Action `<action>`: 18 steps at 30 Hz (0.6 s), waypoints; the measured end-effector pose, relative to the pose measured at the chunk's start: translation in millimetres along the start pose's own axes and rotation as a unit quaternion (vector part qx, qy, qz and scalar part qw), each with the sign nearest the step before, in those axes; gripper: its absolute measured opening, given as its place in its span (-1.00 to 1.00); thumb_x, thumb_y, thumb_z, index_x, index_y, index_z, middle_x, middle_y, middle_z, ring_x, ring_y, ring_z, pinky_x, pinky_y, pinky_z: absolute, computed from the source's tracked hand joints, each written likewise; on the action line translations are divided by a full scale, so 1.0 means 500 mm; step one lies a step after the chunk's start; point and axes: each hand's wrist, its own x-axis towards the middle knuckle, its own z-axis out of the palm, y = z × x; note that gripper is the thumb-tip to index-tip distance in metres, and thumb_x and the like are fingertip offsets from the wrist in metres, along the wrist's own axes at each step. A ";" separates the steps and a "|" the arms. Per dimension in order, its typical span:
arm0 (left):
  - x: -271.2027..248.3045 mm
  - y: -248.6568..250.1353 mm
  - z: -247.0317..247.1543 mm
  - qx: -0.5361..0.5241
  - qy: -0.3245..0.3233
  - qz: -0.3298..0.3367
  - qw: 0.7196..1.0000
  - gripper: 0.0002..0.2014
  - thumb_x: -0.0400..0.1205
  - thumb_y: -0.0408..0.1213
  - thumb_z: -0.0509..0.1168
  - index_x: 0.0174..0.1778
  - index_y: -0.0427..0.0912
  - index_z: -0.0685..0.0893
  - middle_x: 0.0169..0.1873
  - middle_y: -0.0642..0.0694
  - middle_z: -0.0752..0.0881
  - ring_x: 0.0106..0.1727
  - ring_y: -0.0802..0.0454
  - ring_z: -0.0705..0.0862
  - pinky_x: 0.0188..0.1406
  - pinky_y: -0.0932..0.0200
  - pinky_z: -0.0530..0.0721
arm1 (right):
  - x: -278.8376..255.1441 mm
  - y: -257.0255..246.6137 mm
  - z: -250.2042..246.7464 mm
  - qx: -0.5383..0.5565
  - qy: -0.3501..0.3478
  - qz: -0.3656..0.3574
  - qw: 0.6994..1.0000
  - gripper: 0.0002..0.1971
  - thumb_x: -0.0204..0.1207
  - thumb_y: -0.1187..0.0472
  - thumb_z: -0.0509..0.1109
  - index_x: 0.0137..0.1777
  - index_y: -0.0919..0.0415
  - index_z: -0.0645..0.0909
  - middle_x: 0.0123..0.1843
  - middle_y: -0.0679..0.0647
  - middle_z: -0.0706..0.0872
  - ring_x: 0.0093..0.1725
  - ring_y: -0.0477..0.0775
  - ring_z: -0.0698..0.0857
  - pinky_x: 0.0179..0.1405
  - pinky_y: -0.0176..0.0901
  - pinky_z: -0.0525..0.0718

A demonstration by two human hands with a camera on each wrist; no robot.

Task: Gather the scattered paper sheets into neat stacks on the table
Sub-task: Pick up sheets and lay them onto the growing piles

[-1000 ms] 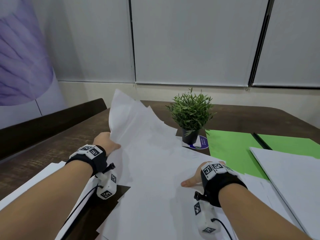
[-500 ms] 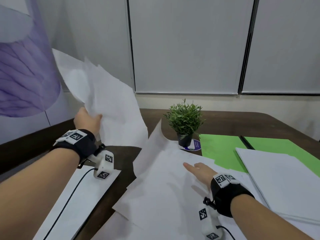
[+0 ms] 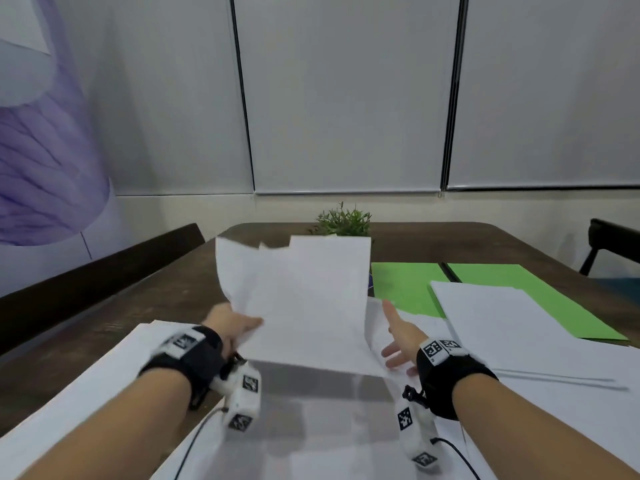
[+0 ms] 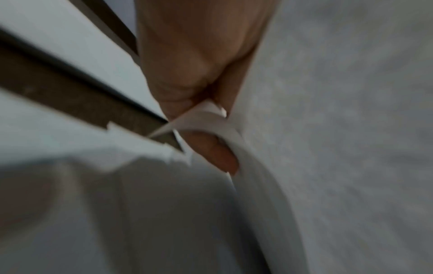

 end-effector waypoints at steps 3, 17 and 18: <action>0.003 -0.089 0.071 0.084 -0.054 -0.063 0.993 -0.62 0.46 -0.46 0.51 0.12 -0.56 0.61 -0.19 -0.27 0.73 -0.34 -0.11 0.66 -0.45 0.22 0.64 | 0.006 0.022 0.013 -0.033 -0.013 0.022 0.999 -0.23 0.48 -0.46 0.14 0.28 0.28 0.48 0.00 0.18 0.70 -0.33 0.08 0.54 -0.35 -0.19 0.46; 0.133 -0.090 0.090 0.217 -0.072 -0.078 0.970 -0.41 0.29 0.03 0.62 0.04 -0.35 0.70 -0.22 -0.19 0.75 -0.24 -0.13 0.69 -0.26 0.14 0.65 | 0.074 0.028 0.017 -0.203 -0.024 0.001 0.979 -0.60 0.19 -0.10 0.68 -0.34 0.18 0.61 -0.26 0.06 0.77 -0.32 0.06 0.72 -0.15 -0.18 0.67; 0.135 -0.090 0.097 0.215 -0.085 -0.085 0.969 -0.30 0.18 0.09 0.66 0.07 -0.36 0.70 -0.14 -0.18 0.77 -0.13 -0.15 0.73 -0.07 0.07 0.72 | 0.076 0.030 0.016 -0.203 -0.024 0.000 0.979 -0.61 0.19 -0.11 0.68 -0.37 0.17 0.62 -0.32 0.03 0.76 -0.34 0.05 0.70 -0.16 -0.19 0.67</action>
